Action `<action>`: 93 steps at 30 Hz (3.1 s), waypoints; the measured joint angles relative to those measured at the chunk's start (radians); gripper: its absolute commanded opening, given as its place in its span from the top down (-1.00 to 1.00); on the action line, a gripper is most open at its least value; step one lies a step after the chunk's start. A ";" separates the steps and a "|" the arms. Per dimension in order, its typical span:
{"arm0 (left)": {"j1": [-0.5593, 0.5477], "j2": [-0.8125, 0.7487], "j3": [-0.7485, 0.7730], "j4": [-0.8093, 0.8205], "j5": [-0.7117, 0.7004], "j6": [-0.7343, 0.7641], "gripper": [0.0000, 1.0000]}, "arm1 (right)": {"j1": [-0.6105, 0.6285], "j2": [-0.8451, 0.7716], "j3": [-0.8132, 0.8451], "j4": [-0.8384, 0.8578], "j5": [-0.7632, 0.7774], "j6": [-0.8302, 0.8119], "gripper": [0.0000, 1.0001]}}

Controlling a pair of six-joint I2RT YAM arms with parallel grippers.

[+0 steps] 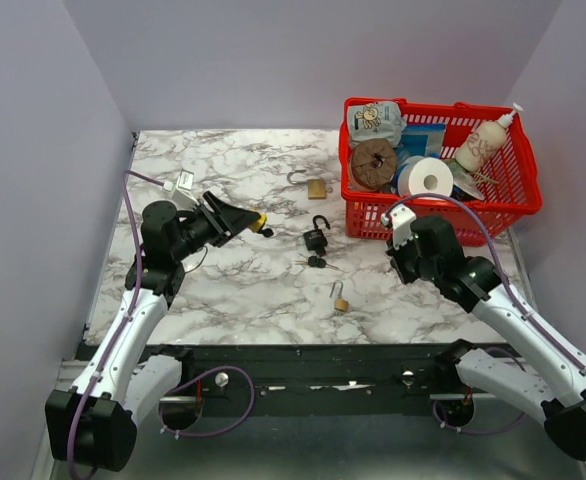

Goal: Lock with the key
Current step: Place the key at the center of the board, then adjust the lock.

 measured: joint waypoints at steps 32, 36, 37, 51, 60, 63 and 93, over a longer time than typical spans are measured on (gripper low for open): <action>0.001 0.026 0.014 -0.042 0.017 0.109 1.00 | -0.054 0.052 -0.438 0.338 -0.018 -0.628 -0.56; -0.001 0.034 0.011 -0.050 0.019 0.103 1.00 | -0.054 0.024 -0.348 0.230 -0.078 -0.631 -0.82; -0.002 0.034 0.008 -0.051 0.019 0.100 1.00 | -0.050 0.020 -0.300 0.198 -0.102 -0.624 -0.82; -0.180 0.076 -0.073 0.006 0.049 0.021 1.00 | 0.233 0.265 0.276 0.123 -0.351 -0.291 -0.82; -0.204 0.131 -0.111 0.224 0.138 -0.116 1.00 | 0.259 0.295 0.271 0.180 -0.502 -0.265 -1.00; -0.206 0.150 -0.114 0.351 0.229 -0.170 1.00 | 0.259 0.209 0.175 0.232 -0.534 -0.336 -1.00; -0.378 0.206 -0.068 0.699 0.560 -0.294 1.00 | 0.481 0.016 0.112 0.382 -0.626 -0.691 -1.00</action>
